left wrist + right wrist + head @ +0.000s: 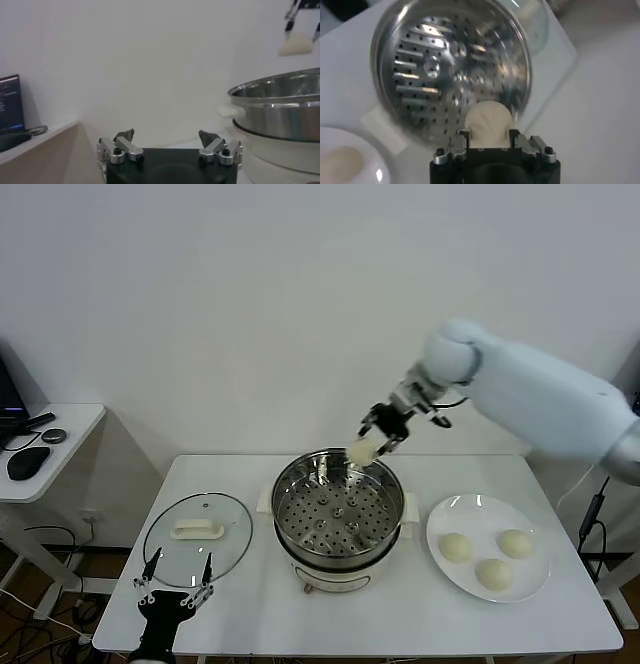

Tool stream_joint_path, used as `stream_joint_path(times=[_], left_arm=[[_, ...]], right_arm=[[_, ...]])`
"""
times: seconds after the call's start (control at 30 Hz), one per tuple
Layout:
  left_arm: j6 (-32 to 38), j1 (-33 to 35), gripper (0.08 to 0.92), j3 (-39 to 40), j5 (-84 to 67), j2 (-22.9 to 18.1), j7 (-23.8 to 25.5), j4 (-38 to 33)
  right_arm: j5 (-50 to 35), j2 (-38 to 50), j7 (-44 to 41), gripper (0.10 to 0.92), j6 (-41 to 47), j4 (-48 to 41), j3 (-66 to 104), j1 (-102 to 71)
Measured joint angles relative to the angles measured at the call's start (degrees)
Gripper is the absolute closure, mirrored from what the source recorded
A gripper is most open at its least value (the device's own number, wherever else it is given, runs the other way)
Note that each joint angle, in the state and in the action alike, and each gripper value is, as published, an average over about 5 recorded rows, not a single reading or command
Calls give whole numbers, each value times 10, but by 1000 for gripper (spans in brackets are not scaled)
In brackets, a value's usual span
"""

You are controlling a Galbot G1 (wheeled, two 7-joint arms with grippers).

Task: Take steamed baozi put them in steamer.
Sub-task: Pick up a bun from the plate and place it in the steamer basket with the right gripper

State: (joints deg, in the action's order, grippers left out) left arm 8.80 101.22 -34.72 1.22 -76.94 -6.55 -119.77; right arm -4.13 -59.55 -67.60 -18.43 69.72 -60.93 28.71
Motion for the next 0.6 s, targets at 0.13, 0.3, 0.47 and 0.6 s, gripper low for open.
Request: stream_joint_path(times=[0.13,0.3,0.47,0.6], left_arm=[[0,0,177,-4,-1,-2,0,-2],[-1,-1,177,-5,-1,-4,0,-1],[-2,-1,177,-5,0,-5,0,1],[-1,0,177,-6,0,-6,0,2]], right_arm=[[39,-40,11,550,-55,-24,-14,-9],[99,-78,25,546,-120,-58,-18,-27],[153,-101,37,542,-171,-84,-17,-42],[194,-116,47,541,-205,-104,-11,-56]])
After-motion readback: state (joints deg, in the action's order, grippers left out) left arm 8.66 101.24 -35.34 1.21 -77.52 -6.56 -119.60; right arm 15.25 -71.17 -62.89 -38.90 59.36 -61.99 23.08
